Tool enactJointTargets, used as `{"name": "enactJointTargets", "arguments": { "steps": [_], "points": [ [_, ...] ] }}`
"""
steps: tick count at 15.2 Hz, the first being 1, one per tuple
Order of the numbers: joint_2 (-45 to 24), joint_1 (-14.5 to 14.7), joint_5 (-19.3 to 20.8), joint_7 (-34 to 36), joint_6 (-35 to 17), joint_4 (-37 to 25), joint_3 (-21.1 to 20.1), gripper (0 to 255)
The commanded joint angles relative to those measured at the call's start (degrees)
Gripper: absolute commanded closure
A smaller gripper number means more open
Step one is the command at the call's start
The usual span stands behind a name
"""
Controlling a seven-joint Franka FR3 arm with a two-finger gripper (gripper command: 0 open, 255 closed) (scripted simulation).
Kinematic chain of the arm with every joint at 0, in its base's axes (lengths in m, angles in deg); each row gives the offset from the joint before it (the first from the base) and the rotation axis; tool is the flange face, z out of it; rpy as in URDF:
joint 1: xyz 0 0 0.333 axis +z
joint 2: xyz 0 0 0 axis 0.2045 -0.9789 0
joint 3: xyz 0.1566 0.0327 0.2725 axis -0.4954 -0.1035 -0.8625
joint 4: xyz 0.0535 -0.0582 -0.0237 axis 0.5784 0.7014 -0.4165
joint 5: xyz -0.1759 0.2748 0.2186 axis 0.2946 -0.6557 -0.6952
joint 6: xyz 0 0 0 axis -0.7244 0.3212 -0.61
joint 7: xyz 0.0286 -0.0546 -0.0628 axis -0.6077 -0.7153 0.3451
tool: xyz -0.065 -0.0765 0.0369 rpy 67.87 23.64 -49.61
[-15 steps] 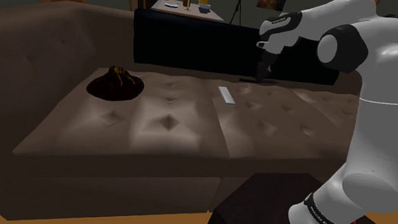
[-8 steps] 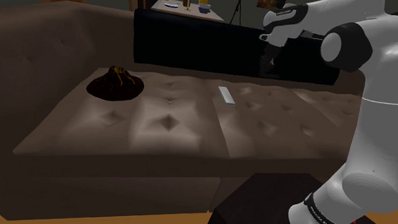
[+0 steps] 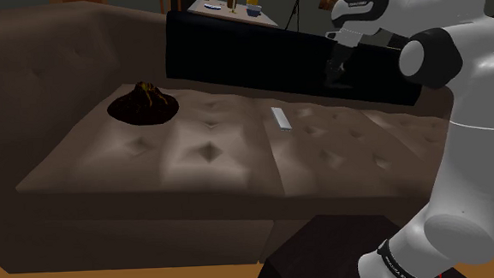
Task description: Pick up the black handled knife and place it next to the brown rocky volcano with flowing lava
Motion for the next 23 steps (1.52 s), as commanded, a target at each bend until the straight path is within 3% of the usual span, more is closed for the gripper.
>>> {"name": "enactJointTargets", "arguments": {
  "steps": [1,5,14,23],
  "points": [
    [0.08,-0.23,0.10,0.19,1.61,-1.55,0.08,255],
    [-0.15,-0.79,0.05,0.44,4.17,-4.38,0.12,255],
    [5.63,10.30,3.71,12.01,0.64,2.94,-1.87,255],
    [6.32,18.32,4.96,23.24,-0.34,3.28,-5.17,255]
  ]
}}
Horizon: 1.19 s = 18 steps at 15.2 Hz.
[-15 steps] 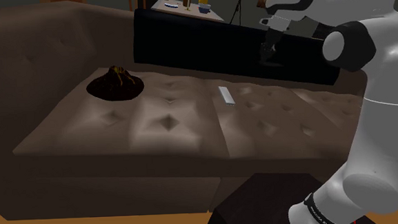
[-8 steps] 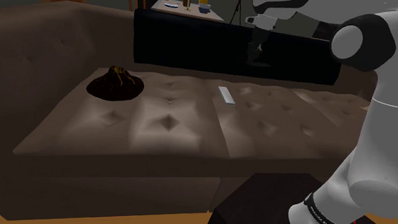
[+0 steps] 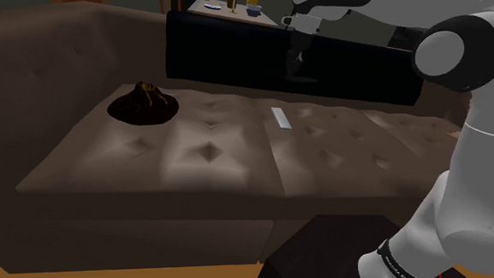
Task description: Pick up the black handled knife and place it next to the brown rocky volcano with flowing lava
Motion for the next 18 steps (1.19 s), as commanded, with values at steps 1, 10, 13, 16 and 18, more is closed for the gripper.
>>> {"name": "enactJointTargets", "arguments": {
  "steps": [1,10,13,16,18],
  "points": [
    [-0.18,1.64,0.13,2.51,-0.11,-0.31,-0.75,255],
    [-5.16,7.14,-0.95,12.57,1.68,-7.73,-4.24,255],
    [-8.05,8.41,-1.67,15.75,3.04,-12.14,-5.39,255],
    [-11.72,9.29,-2.54,18.92,4.96,-17.91,-6.54,255],
    [-14.74,9.59,-3.23,21.08,6.69,-22.83,-7.33,255]
  ]
}}
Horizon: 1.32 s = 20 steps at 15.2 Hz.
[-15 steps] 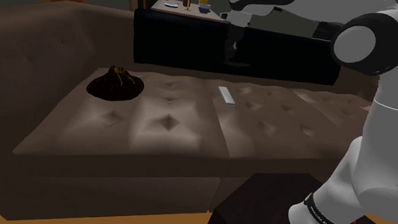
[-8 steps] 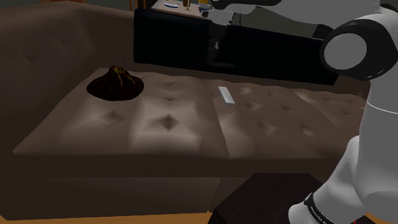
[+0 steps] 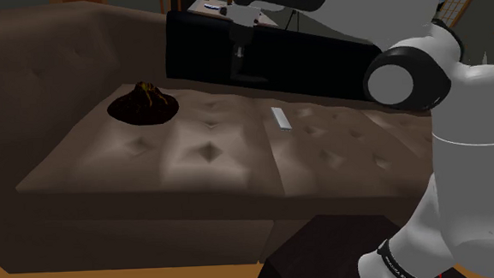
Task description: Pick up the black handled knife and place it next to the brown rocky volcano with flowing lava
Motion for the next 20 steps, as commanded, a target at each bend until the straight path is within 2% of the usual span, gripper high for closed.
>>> {"name": "enactJointTargets", "arguments": {
  "steps": [1,2,10,20],
  "points": [
    [-2.73,0.49,-0.55,2.28,1.52,-4.43,-0.75,255],
    [-4.40,0.42,-0.91,3.26,2.57,-7.26,-1.13,255],
    [-2.43,2.42,-0.46,2.37,-4.94,2.46,-0.90,255],
    [-2.25,3.67,-0.73,1.40,-12.70,10.63,-1.07,255]
  ]
}}
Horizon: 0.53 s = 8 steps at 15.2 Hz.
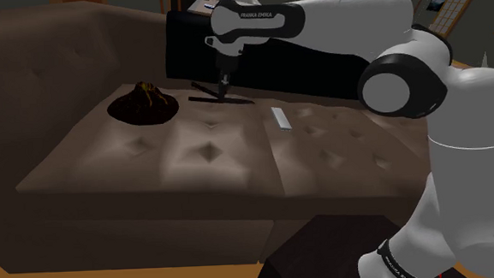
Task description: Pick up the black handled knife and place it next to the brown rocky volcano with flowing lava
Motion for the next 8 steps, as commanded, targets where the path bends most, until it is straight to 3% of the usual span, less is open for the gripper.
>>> {"name": "enactJointTargets", "arguments": {
  "steps": [1,8],
  "points": [
    [-0.20,0.18,-0.15,-0.19,-1.59,1.42,-0.09,255],
    [-1.15,0.52,-0.75,-0.91,-6.34,5.37,-0.43,255]
  ]
}}
